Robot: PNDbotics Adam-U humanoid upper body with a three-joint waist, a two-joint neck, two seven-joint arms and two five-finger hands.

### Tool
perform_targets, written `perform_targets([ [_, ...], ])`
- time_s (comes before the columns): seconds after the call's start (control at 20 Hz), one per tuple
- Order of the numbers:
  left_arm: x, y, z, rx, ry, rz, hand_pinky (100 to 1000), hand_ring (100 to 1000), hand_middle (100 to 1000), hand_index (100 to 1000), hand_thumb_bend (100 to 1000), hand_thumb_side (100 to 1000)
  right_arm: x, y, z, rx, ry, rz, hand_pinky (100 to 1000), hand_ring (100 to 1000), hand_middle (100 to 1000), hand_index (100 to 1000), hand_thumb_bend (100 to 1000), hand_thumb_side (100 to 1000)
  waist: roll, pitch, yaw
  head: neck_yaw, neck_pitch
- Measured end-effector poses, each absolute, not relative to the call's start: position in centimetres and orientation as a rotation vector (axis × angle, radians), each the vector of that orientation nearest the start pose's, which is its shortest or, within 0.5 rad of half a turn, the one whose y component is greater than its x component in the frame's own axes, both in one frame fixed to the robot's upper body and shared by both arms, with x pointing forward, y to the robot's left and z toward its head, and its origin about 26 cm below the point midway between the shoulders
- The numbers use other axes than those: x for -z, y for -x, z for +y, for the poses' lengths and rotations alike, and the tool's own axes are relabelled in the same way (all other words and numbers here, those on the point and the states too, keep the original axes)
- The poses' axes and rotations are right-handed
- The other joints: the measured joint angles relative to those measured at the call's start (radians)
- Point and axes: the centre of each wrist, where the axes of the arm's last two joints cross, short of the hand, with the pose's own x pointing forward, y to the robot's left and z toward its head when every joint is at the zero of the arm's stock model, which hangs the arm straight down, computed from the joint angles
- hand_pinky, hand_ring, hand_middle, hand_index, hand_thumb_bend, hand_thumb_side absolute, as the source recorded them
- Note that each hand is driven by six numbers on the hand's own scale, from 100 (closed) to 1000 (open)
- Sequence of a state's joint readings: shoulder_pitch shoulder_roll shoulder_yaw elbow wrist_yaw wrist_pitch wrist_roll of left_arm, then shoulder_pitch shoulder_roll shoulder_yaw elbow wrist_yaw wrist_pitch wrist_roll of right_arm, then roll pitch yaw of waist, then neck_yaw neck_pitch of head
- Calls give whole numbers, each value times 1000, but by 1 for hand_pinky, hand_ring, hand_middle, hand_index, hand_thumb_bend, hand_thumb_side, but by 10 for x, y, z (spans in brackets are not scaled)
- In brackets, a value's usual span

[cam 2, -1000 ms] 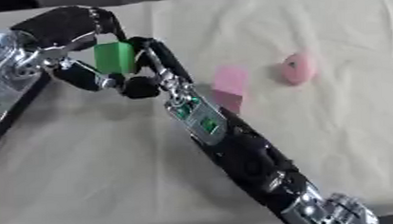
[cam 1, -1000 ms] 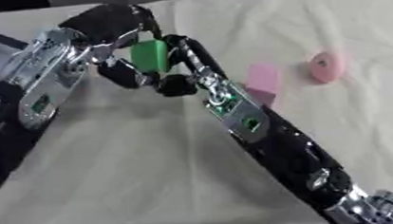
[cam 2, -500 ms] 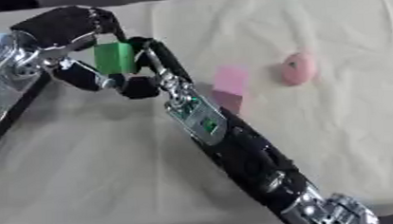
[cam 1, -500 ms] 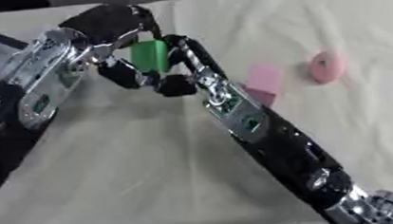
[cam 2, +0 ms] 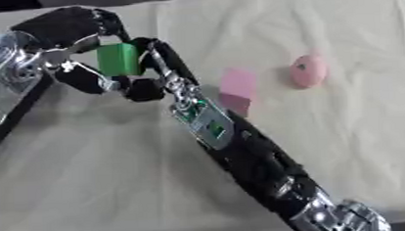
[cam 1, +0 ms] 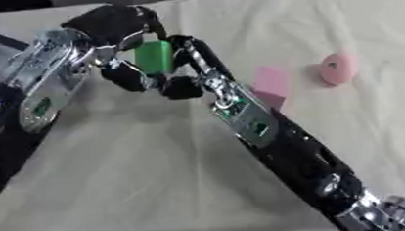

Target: Pick up the objects with one hand, pass them to the other hand, and then place them into the box on the other side of the table.

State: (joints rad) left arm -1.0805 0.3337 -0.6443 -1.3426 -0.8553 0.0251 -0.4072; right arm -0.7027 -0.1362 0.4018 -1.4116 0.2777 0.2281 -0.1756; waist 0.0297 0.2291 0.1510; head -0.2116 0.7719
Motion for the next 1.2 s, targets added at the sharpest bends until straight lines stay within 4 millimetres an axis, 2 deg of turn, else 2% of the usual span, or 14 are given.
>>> perform_targets([
  [0.3, -249, -405, 74, -2521, 1164, 2173, 762, 786, 768, 781, 746, 414, -153, -386, -96, -692, 281, -1910, 720, 521, 535, 535, 100, 100, 0, 0, 2, 2, 0],
  [0.65, -250, -404, 74, -2533, 1167, 2140, 759, 787, 768, 779, 758, 399, -152, -386, -96, -693, 279, -1910, 718, 520, 535, 535, 100, 100, 0, 1, 2, 5, 0],
  [0.95, -249, -403, 72, -2510, 1179, 2126, 744, 782, 753, 761, 724, 295, -151, -385, -95, -692, 281, -1906, 716, 519, 534, 534, 100, 100, 0, 1, 0, 7, 0],
  [1.1, -250, -402, 70, -2487, 1181, 2121, 729, 770, 729, 735, 658, 222, -151, -385, -95, -691, 280, -1906, 715, 518, 534, 533, 100, 100, 0, 1, -1, 7, 0],
  [1.2, -250, -402, 70, -2476, 1181, 2119, 722, 764, 714, 719, 648, 202, -151, -385, -96, -690, 279, -1906, 715, 518, 534, 533, 100, 100, 0, 1, -1, 7, 0],
])
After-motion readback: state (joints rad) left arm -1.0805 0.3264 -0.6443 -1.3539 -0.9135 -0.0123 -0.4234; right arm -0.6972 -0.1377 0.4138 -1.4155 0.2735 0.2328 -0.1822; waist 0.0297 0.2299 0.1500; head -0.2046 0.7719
